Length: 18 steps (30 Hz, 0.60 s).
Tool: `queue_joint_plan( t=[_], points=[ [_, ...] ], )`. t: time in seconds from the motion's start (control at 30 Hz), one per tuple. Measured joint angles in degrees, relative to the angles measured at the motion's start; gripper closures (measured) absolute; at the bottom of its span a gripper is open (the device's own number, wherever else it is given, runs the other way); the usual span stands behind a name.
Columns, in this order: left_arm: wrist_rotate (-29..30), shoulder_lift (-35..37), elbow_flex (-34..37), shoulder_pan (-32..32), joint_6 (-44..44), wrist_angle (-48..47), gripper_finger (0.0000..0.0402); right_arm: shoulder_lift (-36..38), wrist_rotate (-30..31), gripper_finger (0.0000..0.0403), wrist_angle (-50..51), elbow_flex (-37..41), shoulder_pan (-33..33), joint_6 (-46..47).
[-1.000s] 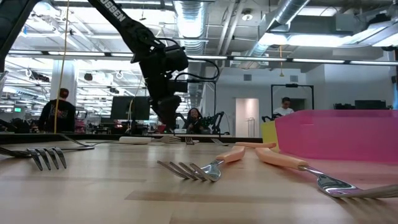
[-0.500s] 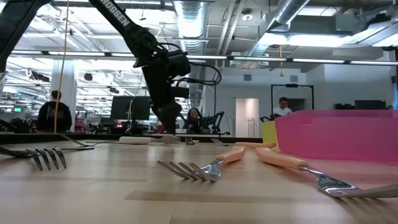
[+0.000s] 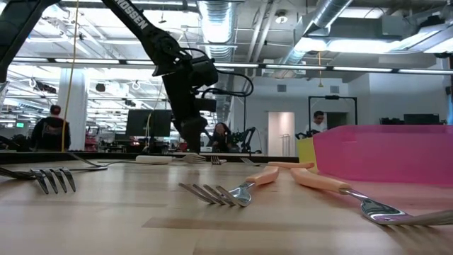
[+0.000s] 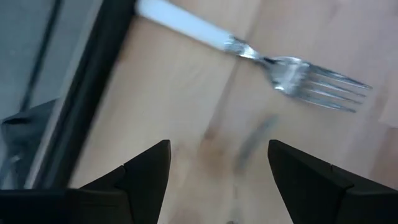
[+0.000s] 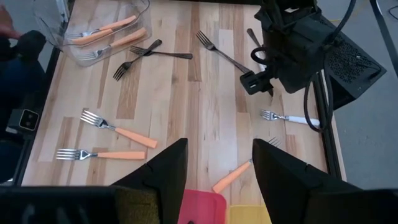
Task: Sort silverware by color (type)
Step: Put the white fork into the yellow bin
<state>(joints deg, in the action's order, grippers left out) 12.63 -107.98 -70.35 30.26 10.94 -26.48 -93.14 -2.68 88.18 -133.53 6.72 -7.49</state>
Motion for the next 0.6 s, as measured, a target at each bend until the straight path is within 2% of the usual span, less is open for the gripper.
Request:
queue_joint_plan(
  t=[0.13,0.6],
  points=[
    [-6.1,0.0,0.8,-0.1,2.0,0.5,0.0147,0.0,0.0,0.0200,0.0,0.0,0.0,0.0],
    [-6.7,-1.9,3.9,0.0,5.3,2.5,0.0147,0.0,0.0,0.0200,-0.4,0.0,0.0,0.0]
  ],
)
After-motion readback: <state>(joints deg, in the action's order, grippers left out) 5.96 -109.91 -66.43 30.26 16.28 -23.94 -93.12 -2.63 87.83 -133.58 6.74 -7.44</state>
